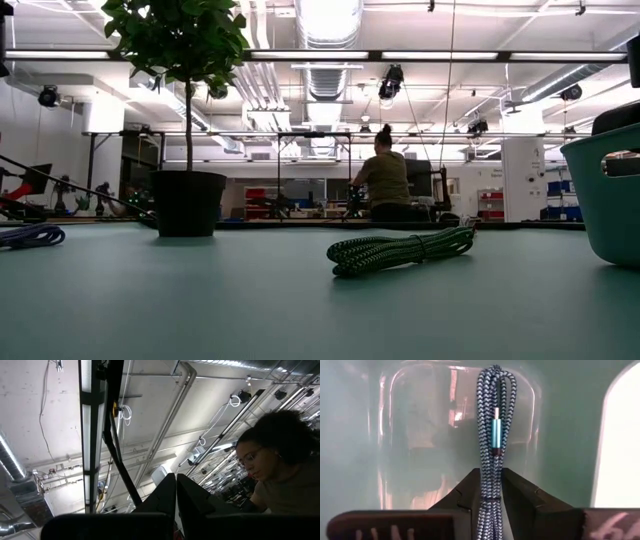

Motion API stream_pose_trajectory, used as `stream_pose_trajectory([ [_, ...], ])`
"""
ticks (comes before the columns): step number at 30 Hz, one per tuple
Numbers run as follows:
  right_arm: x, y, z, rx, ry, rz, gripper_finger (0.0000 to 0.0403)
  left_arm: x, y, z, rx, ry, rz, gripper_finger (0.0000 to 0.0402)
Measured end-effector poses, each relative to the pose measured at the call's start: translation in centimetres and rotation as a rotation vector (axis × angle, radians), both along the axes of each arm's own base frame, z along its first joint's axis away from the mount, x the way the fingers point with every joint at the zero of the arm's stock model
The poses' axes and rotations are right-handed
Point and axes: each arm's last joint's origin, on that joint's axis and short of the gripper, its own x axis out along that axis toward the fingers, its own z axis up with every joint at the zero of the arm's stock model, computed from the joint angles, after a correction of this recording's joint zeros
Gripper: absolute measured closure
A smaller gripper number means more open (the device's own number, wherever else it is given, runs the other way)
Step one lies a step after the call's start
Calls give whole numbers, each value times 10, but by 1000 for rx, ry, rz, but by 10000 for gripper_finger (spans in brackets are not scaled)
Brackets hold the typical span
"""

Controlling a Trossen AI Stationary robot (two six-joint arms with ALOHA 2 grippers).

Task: Pick and place USB-C Cables
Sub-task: Put the black blue charger cable into the green bin, then put the pink charger cable into the green bin

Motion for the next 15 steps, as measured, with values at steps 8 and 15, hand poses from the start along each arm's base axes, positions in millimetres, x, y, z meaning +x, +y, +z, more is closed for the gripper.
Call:
stream_pose_trajectory([
  [8,0,0,0,1,-1,0,319,0,0,0,0,0,0,402],
  [15,0,0,2,12,-3,-12,328,0,0,0,0,0,0,402],
])
